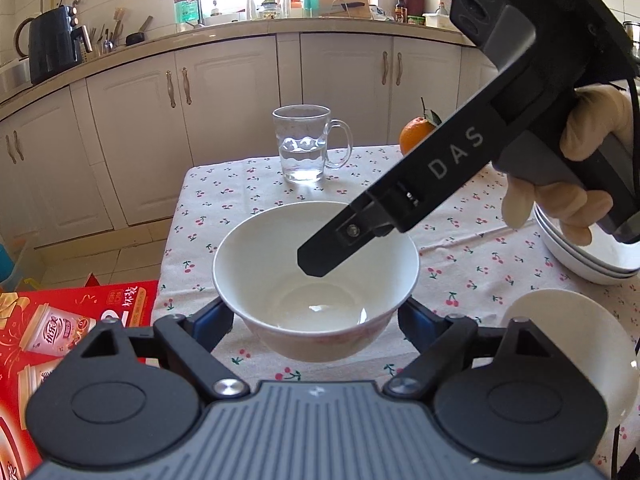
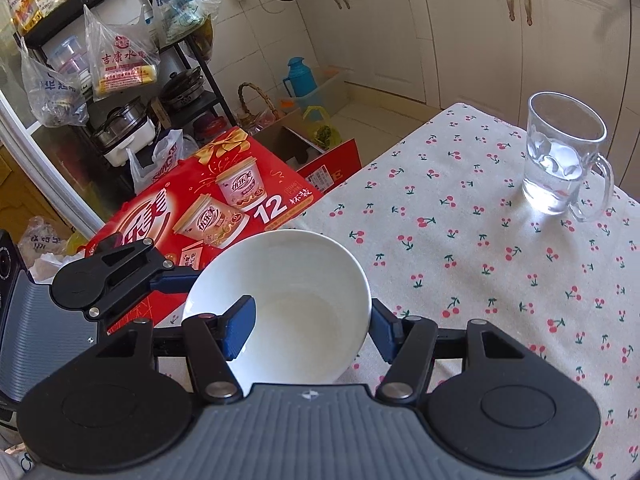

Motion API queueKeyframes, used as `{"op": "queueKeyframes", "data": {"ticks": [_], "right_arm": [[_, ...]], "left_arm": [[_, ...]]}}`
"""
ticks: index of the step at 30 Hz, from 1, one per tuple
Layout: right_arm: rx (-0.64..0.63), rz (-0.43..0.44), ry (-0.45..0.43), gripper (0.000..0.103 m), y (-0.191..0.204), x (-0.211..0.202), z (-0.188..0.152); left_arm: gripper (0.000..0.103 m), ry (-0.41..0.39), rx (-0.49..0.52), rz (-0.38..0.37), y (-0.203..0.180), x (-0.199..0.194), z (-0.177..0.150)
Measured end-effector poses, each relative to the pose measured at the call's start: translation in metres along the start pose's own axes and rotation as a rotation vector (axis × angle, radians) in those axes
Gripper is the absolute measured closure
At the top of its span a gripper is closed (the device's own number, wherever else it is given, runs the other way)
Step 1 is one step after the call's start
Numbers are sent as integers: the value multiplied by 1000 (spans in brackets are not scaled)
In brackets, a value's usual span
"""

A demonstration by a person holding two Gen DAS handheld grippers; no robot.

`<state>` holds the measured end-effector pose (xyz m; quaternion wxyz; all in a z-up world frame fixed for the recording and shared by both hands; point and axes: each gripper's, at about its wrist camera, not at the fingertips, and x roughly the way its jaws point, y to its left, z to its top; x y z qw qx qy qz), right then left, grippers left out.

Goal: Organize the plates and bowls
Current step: 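Lift the second bowl with the right tool and carry it to the bowls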

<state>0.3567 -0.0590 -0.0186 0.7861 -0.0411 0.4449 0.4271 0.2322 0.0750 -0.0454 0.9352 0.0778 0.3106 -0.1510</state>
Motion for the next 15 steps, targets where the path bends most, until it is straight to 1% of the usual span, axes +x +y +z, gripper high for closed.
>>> {"op": "queueKeyframes", "data": {"ticks": [15], "right_arm": [[-1, -35, -52, 36, 33, -60, -47]], "left_arm": [[14, -25, 14, -45, -46, -49, -5]]}}
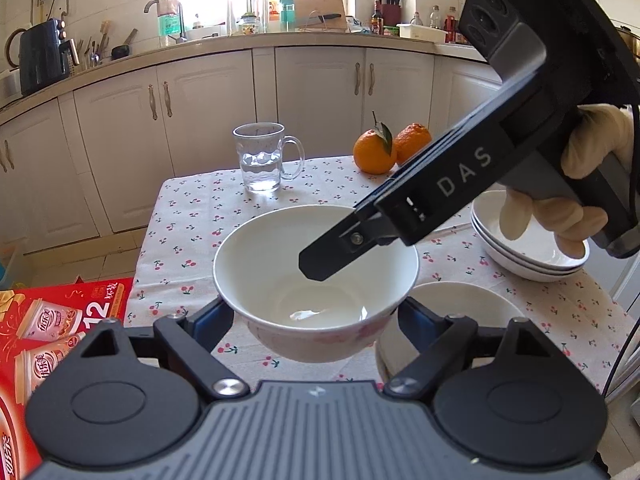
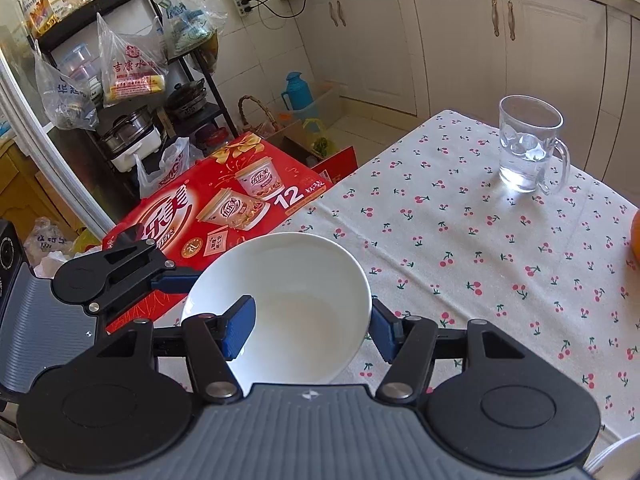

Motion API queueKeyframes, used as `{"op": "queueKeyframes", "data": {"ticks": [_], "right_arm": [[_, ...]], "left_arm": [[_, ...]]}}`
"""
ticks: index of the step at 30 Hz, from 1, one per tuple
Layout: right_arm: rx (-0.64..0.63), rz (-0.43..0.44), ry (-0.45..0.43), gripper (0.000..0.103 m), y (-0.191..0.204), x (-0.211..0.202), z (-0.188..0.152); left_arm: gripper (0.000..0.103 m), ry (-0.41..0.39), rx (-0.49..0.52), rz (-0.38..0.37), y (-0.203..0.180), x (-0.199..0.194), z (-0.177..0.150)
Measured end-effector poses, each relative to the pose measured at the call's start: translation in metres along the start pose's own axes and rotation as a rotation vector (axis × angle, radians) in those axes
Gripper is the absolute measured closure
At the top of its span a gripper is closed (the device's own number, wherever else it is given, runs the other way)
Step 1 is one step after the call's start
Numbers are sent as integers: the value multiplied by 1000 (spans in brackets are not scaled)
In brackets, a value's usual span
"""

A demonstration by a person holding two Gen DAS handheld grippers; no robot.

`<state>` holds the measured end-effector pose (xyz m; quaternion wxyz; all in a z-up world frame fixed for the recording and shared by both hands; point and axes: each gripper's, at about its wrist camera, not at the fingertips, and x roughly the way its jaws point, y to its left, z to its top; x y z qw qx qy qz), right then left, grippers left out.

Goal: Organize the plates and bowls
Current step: 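Lift the second bowl with the right tool and carry it to the bowls, then lower the bowl into the nested bowls and open the right tool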

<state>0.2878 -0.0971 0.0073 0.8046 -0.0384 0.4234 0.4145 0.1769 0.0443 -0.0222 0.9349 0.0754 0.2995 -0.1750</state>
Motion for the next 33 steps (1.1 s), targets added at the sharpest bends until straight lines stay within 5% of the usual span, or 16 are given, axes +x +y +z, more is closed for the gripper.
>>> {"op": "queueKeyframes", "data": {"ticks": [16, 33], "right_arm": [[6, -54, -63, 36, 19, -52, -40], [67, -90, -62, 36, 10, -72, -86]], "left_arm": [[14, -42, 60, -32, -41, -33, 2], [14, 22, 99, -107, -69, -21, -11]]}}
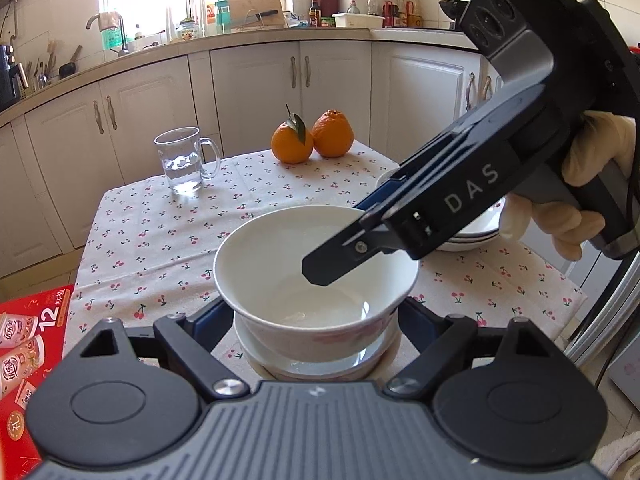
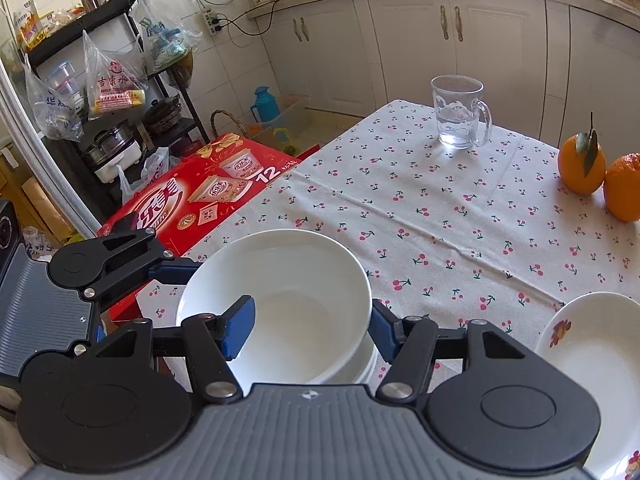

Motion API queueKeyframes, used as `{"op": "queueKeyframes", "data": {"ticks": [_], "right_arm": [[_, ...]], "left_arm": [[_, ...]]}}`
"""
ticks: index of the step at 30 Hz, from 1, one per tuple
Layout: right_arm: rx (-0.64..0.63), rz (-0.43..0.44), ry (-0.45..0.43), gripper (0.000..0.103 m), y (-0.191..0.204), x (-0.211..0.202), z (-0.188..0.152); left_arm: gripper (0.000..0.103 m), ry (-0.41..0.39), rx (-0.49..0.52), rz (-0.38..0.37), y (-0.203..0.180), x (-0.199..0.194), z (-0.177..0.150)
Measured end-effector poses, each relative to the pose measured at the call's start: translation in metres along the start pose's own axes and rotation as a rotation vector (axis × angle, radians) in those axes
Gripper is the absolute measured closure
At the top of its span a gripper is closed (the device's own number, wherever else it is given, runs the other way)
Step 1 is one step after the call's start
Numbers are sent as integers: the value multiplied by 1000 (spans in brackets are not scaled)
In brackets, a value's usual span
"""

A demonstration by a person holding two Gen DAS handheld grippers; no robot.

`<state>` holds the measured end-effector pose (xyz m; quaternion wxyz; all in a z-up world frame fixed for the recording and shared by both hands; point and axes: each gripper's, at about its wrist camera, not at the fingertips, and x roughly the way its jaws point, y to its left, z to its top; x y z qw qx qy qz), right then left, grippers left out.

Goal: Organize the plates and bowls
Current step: 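Lower the bowl into the nested bowls and open the right tool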

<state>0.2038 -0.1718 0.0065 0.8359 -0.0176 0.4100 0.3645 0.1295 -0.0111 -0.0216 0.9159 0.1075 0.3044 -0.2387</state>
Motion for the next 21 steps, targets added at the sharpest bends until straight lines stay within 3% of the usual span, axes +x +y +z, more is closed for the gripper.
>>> {"op": "queueKeyframes", "data": {"ticks": [21], "right_arm": [[1, -12, 24, 36, -1, 12, -9]], "left_arm": [[12, 39, -22, -30, 4, 10, -7]]}}
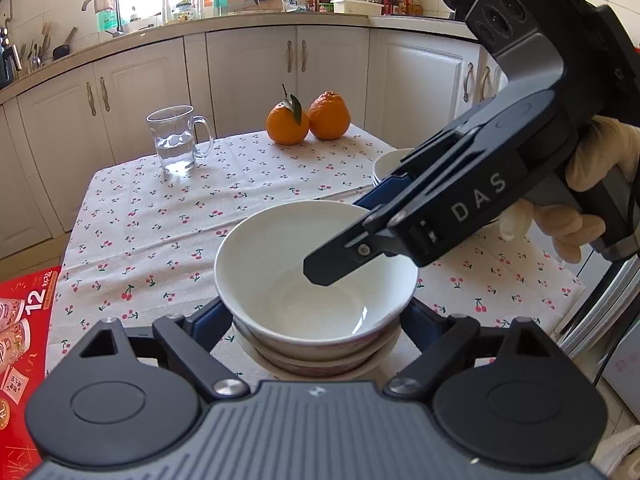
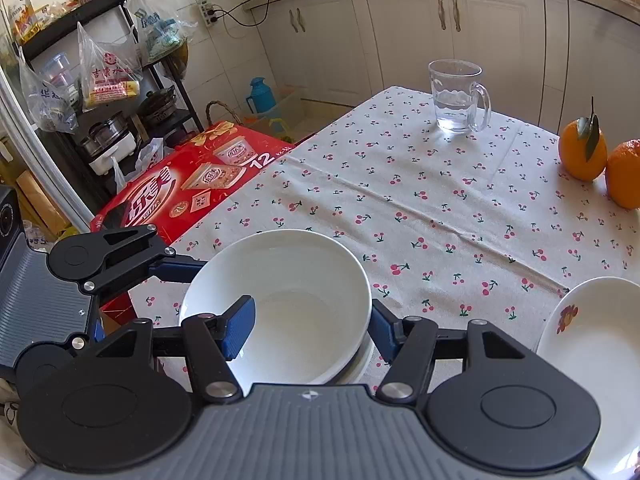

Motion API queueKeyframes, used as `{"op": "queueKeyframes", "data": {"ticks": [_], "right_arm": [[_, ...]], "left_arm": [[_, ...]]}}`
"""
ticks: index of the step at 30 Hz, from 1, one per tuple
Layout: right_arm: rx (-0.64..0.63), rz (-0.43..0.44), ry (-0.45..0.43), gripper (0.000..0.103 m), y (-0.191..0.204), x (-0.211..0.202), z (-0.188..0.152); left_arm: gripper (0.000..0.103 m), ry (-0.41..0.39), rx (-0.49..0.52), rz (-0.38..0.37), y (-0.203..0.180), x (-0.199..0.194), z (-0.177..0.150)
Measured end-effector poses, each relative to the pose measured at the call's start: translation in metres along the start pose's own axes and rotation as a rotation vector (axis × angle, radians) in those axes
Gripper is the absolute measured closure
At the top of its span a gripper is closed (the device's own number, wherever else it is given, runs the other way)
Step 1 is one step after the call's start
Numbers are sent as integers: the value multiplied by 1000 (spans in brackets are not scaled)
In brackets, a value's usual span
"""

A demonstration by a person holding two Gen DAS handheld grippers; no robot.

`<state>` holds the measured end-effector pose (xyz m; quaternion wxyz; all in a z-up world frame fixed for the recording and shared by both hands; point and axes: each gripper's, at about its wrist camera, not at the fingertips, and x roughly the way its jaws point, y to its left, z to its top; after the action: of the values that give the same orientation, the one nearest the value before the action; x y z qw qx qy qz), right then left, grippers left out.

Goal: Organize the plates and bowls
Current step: 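Lower the bowl into the nested bowls and open the right tool, then grip the nested bowl stack with the left tool while the right tool grips its opposite rim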

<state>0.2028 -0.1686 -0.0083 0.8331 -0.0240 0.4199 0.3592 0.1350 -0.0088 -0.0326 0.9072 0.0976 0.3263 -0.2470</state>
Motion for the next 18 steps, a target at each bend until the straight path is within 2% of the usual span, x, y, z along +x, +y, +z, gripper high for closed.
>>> {"op": "queueKeyframes", "data": {"ticks": [11, 13, 16, 18], "right_arm": [[-2, -13, 2, 34, -1, 4, -1], [-4, -11, 3, 27, 0, 5, -1], [-13, -32, -1, 12, 2, 3, -3], [-25, -42, -9, 7, 4, 1, -4]], "left_arm": [[9, 1, 2, -15, 3, 2, -1], [9, 2, 11, -17, 3, 1, -1], [9, 3, 22, -20, 5, -3, -4], [9, 8, 33, -31, 7, -6, -8]]}}
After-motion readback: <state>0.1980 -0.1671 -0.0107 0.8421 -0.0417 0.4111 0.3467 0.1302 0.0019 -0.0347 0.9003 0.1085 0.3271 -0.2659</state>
